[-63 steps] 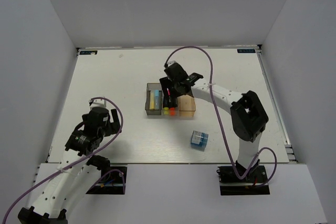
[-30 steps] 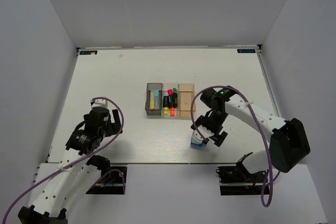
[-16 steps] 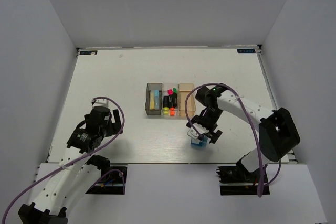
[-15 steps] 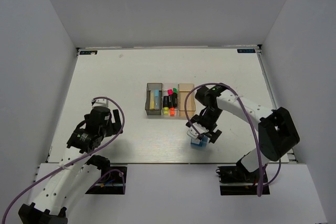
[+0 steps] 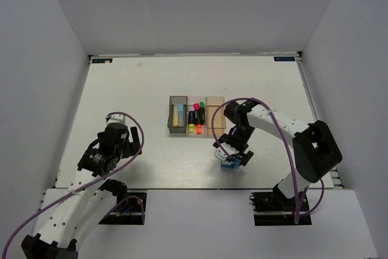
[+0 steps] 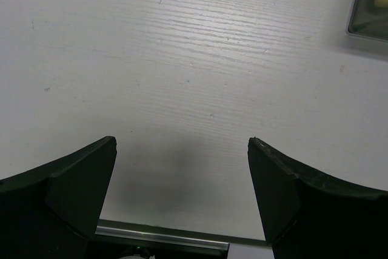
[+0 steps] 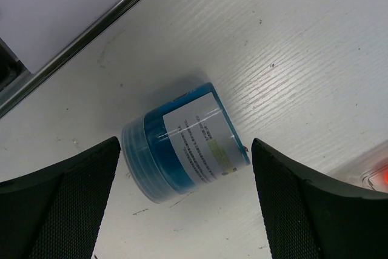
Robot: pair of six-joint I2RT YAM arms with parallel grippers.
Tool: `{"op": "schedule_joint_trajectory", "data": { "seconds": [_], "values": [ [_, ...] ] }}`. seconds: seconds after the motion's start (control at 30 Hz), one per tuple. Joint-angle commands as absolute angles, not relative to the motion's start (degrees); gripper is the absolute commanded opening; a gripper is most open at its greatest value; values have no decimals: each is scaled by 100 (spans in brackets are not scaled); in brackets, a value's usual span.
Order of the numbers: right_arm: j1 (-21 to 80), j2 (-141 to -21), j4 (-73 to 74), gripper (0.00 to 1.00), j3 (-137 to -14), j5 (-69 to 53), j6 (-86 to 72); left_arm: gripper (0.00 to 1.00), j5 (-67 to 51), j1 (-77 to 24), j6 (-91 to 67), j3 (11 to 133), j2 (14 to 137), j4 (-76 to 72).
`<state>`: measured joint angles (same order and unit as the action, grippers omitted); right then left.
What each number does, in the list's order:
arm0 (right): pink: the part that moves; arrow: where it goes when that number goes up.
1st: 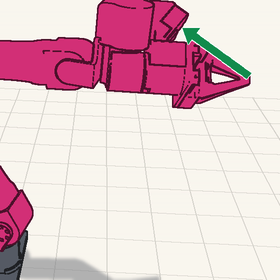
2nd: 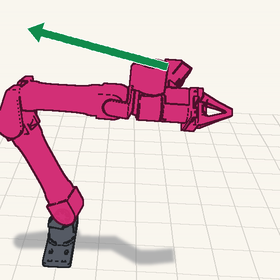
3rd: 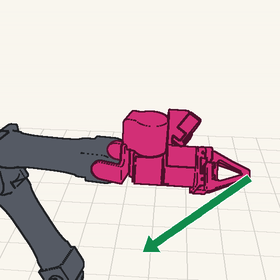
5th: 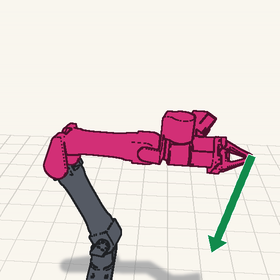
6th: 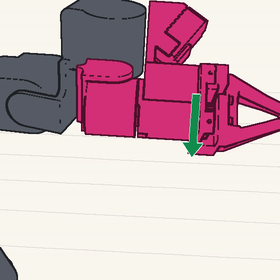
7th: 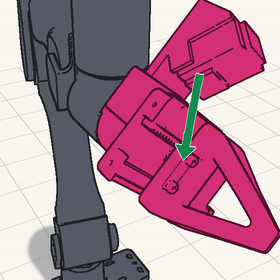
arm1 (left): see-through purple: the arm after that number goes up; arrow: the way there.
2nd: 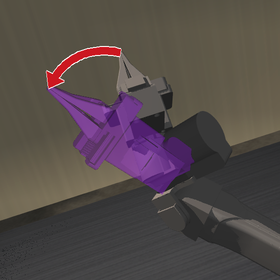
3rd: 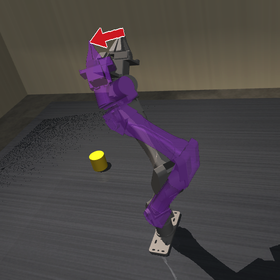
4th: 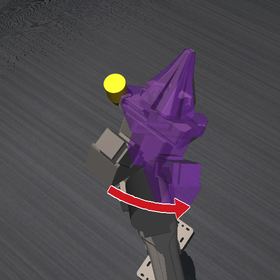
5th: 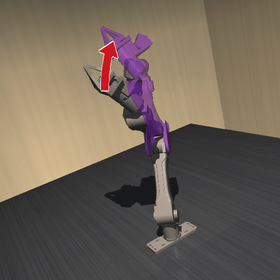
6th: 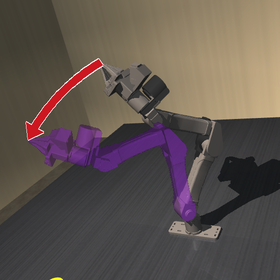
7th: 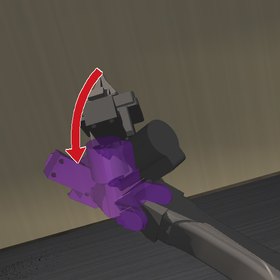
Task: Sort the stationery into containers
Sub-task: Pick up the stationery from the center of the board.
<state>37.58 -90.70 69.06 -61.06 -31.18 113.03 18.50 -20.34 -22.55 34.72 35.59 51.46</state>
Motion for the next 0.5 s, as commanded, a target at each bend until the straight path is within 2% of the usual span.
{"op": "schedule_joint_trajectory", "data": {
  "seconds": [0.0, 0.23, 0.47],
  "values": [
    [3762, -9105, 6934, 90, -6038, -3112, 16804, 100, 1942, -2013, -2285, 3454, 3577, 5194],
    [3753, -8974, 6812, 90, -5731, -2927, 16911, 100, 1925, -2004, -2329, 3445, 3604, 5177],
    [3753, -8666, 6477, 90, -5327, -2900, 15996, 100, 1898, -2004, -2329, 3436, 3612, 5133]
  ]
}}
